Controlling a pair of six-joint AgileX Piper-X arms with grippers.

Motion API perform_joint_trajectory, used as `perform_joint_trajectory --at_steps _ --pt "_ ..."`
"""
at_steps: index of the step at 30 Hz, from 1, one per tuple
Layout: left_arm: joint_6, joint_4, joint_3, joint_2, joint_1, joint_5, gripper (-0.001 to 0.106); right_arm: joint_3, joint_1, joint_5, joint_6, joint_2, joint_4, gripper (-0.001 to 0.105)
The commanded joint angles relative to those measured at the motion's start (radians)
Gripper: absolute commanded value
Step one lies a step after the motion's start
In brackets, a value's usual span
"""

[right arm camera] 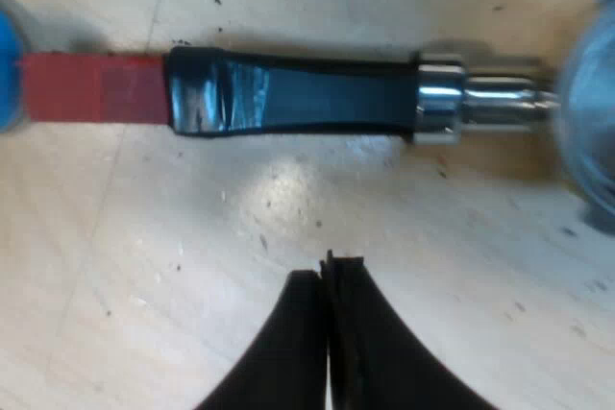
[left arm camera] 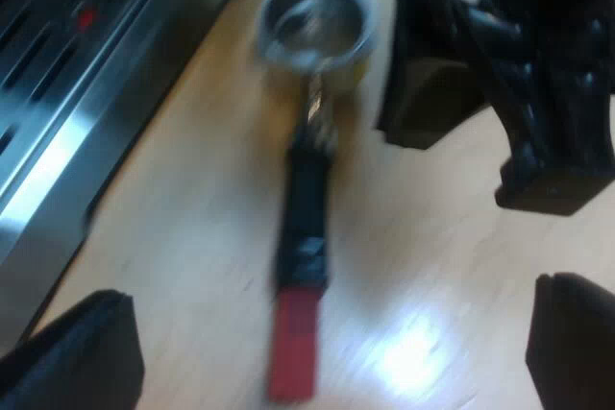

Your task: Put the handle in the coffee machine

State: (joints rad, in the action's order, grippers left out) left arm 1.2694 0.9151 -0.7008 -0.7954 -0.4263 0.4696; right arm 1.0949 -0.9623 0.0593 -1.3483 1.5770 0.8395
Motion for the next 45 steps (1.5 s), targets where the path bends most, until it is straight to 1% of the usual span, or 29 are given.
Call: perform_joint_trajectory --at_steps 1,2,3,4,5,6,7,10,11,12,13,16,17,20,24,28,30,33,38,45 --pt "-0.018 -0.015 -0.003 0.006 0.000 0.060 0.082 0.008 0.002 -0.059 -0.001 -0.045 0.036 0.000" --pt "-0.019 -0.019 -0.003 0.006 0.000 0.081 0.082 0.008 0.005 -0.087 -0.003 -0.068 0.046 0.001" --pt "-0.018 -0.024 0.000 0.006 0.000 0.090 0.082 0.008 0.005 -0.106 -0.014 -0.080 0.050 0.005" --pt "-0.021 -0.030 0.002 0.006 0.000 0.089 0.082 0.008 0.005 -0.119 -0.035 -0.099 0.053 0.013" --pt "-0.021 -0.034 0.004 0.006 0.000 0.089 0.082 0.008 0.005 -0.132 -0.038 -0.104 0.053 0.018" --pt "-0.021 -0.038 0.011 0.006 0.000 0.089 0.082 0.008 0.005 -0.145 -0.040 -0.110 0.053 0.026" --pt "-0.023 -0.038 0.013 0.006 0.000 0.089 0.082 0.008 0.005 -0.159 -0.040 -0.112 0.057 0.032" --pt "-0.042 -0.038 0.048 0.006 0.000 0.126 0.082 0.000 0.005 -0.197 -0.049 -0.108 0.054 0.065" --pt "-0.045 -0.038 0.053 0.006 0.000 0.131 0.082 -0.002 0.005 -0.195 -0.057 -0.108 0.049 0.070" --pt "-0.050 -0.038 0.068 0.006 0.000 0.143 0.082 -0.011 0.005 -0.196 -0.081 -0.108 0.041 0.077" --pt "-0.056 -0.038 0.081 0.006 0.000 0.146 0.082 -0.021 0.005 -0.196 -0.090 -0.108 0.027 0.079" --pt "-0.070 -0.038 0.097 0.006 0.000 0.147 0.083 -0.052 0.008 -0.233 -0.086 -0.108 -0.005 0.079" --pt "-0.073 -0.038 0.097 0.006 0.000 0.147 0.085 -0.062 0.013 -0.241 -0.078 -0.108 -0.013 0.079" --pt "-0.074 -0.063 0.096 0.006 0.000 0.142 0.091 -0.102 0.038 -0.243 -0.063 -0.108 -0.061 0.079" --pt "-0.074 -0.091 0.096 0.006 0.000 0.142 0.092 -0.144 0.085 -0.243 -0.070 -0.106 -0.152 0.079" --pt "-0.074 -0.091 0.096 0.006 -0.022 0.142 0.092 -0.164 0.126 -0.228 -0.093 -0.106 -0.226 0.079" --pt "-0.071 -0.091 0.096 0.006 -0.037 0.142 0.092 -0.171 0.140 -0.212 -0.093 -0.106 -0.241 0.079" --pt "-0.071 -0.091 0.096 0.006 -0.056 0.120 0.092 -0.190 0.160 -0.202 -0.093 -0.106 -0.255 0.079" --pt "-0.066 -0.114 0.096 0.006 -0.056 0.106 0.092 -0.205 0.175 -0.159 -0.093 -0.089 -0.305 0.079" --pt "-0.054 -0.120 0.096 0.006 -0.056 0.103 0.092 -0.205 0.175 -0.156 -0.089 -0.006 -0.381 0.079"
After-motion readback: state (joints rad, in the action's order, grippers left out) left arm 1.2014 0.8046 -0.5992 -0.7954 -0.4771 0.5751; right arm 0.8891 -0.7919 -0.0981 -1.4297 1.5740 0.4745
